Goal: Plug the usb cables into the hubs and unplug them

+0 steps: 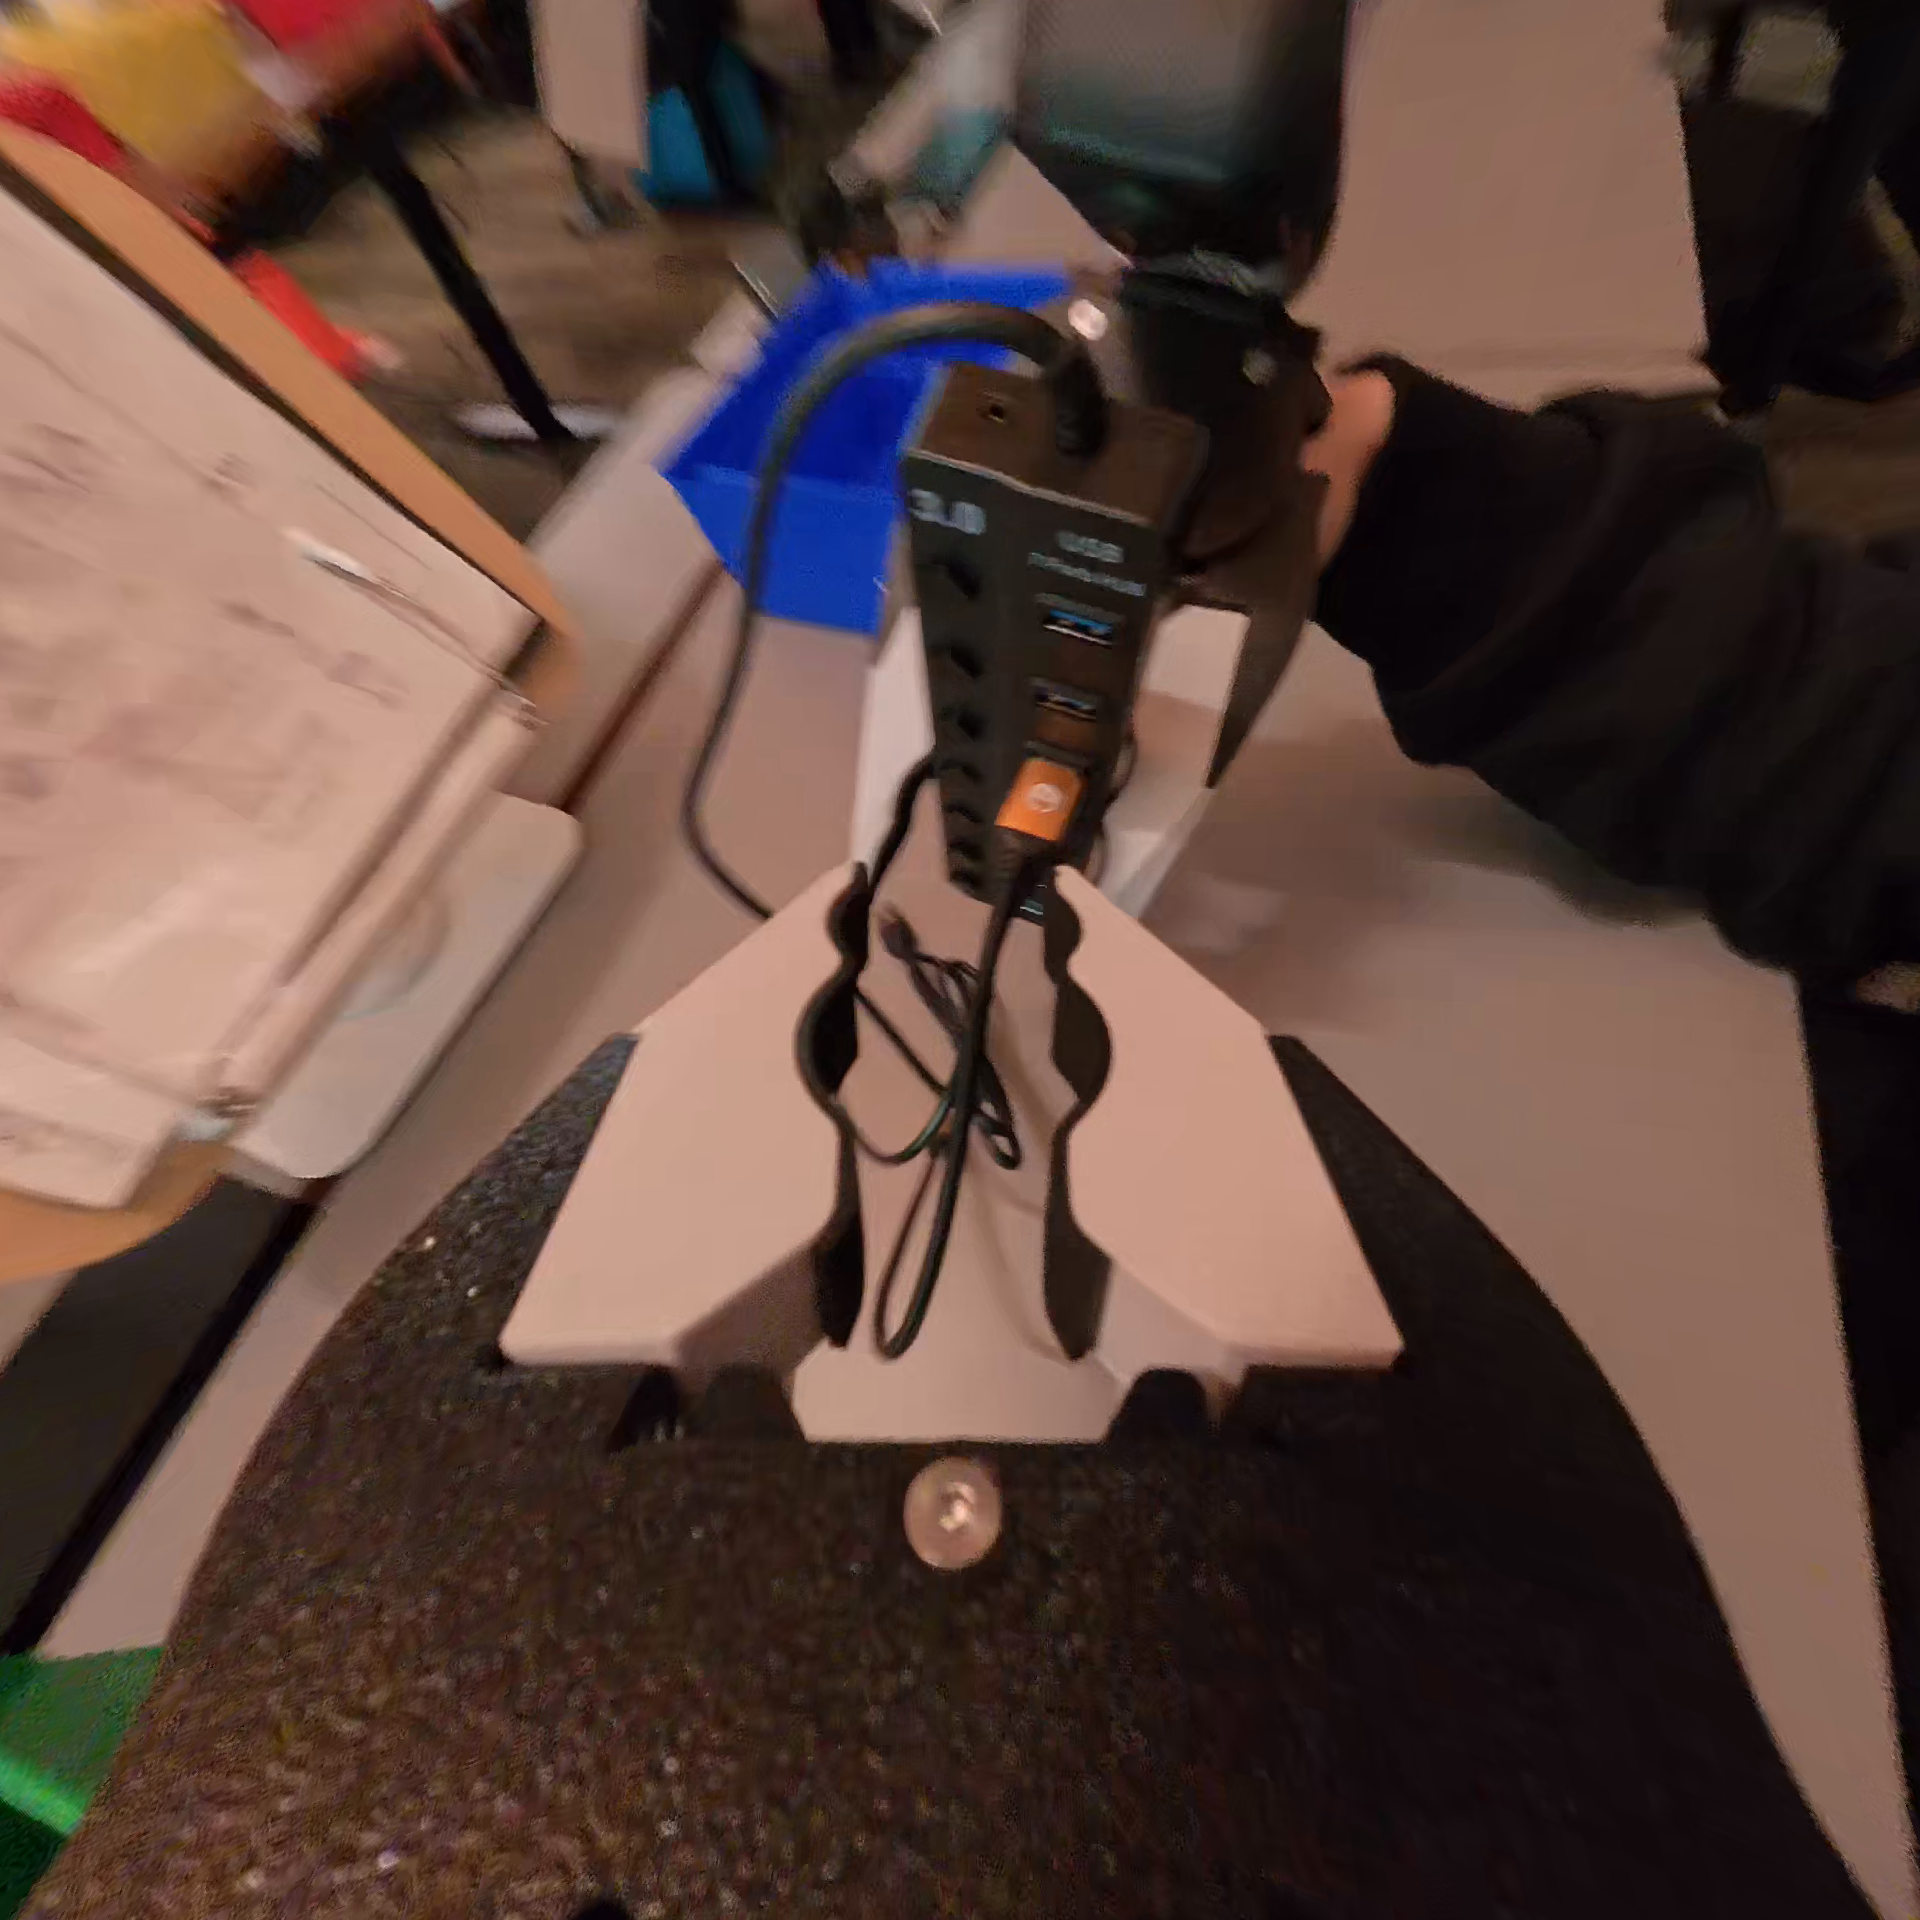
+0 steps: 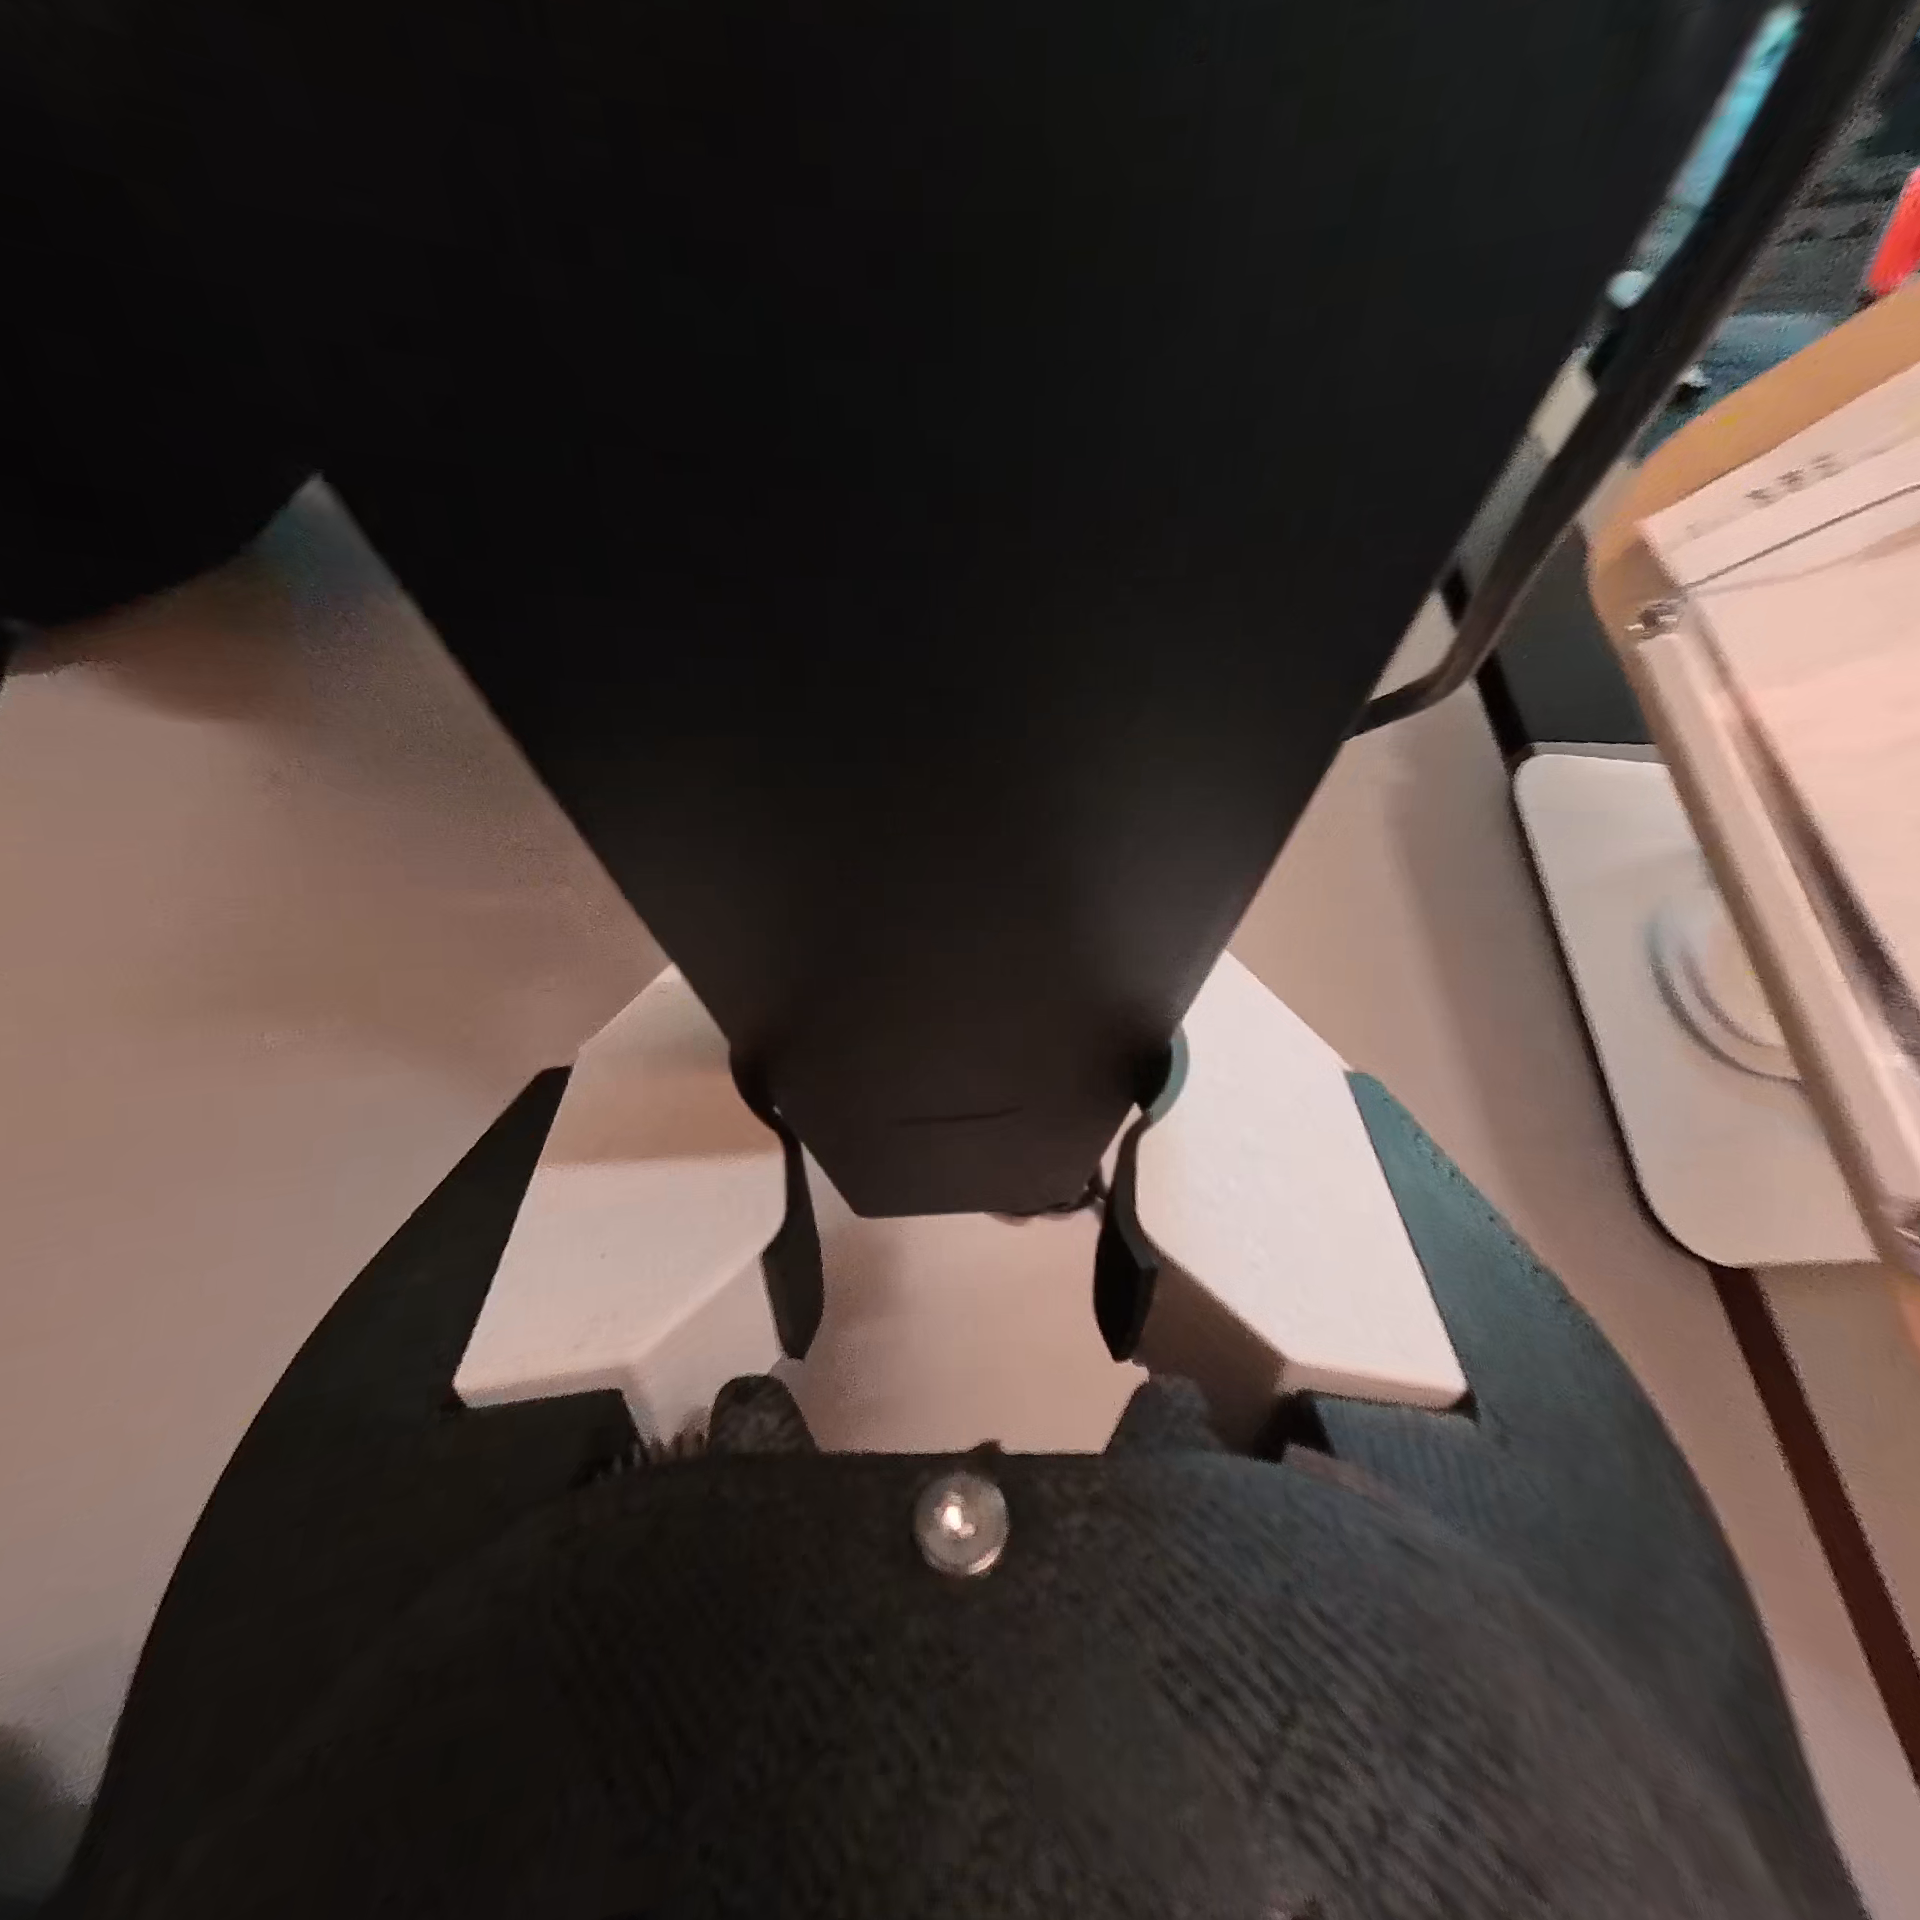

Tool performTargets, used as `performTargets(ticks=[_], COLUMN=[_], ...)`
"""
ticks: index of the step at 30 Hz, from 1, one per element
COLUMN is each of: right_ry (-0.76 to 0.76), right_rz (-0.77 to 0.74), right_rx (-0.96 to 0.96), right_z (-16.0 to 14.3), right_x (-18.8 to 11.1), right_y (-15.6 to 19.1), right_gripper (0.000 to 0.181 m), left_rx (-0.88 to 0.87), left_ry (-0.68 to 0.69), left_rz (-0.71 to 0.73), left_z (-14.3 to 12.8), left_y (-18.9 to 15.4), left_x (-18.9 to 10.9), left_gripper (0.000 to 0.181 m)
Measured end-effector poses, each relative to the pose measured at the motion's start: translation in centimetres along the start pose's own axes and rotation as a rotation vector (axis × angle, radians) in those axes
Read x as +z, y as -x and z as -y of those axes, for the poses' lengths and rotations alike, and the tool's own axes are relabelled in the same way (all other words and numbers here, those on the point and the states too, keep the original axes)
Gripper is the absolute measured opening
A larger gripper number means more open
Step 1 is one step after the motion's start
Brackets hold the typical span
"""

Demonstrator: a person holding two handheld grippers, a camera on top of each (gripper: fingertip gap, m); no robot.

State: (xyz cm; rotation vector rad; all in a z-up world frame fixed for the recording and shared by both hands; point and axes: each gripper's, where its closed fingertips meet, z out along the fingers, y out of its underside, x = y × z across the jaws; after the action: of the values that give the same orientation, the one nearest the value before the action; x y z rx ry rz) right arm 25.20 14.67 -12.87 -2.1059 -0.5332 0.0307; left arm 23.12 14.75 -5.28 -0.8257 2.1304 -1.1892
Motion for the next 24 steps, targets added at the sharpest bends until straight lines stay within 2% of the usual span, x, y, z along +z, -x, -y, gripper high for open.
performTargets(ticks=[1,3,5,10,16,18,20,24], right_ry=[-0.015,-0.066,-0.119,-0.160,-0.059,0.003,0.087,0.229], right_rz=[-0.028,-0.092,-0.190,-0.381,-0.568,-0.631,-0.636,-0.609], right_rx=[-0.002,0.019,0.054,0.102,0.177,0.218,0.294,0.493], right_z=[0.3,1.1,1.8,3.0,4.7,3.8,1.7,-5.0], right_x=[-0.9,-3.3,-6.0,-14.1,-25.8,-28.6,-30.0,-29.2], right_y=[-0.4,-1.3,-2.5,-5.8,-10.4,-11.7,-12.5,-14.3], right_gripper=[0.062,0.062,0.062,0.062,0.062,0.062,0.062,0.062], left_rx=[0.007,-0.001,-0.035,-0.076,-0.005,0.007,0.024,0.072], left_ry=[-0.063,-0.175,-0.225,-0.133,-0.039,-0.034,-0.030,-0.006], left_rz=[0.064,0.182,0.243,0.260,0.254,0.238,0.225,0.207], left_z=[1.0,2.6,2.9,0.4,-0.8,-0.8,-0.7,-0.9], left_y=[0.9,2.6,4.0,5.3,4.8,4.5,4.2,3.5], left_x=[-1.2,-3.5,-5.0,-5.4,-4.4,-4.2,-4.1,-3.8], left_gripper=[0.038,0.041,0.042,0.043,0.043,0.043,0.043,0.043])
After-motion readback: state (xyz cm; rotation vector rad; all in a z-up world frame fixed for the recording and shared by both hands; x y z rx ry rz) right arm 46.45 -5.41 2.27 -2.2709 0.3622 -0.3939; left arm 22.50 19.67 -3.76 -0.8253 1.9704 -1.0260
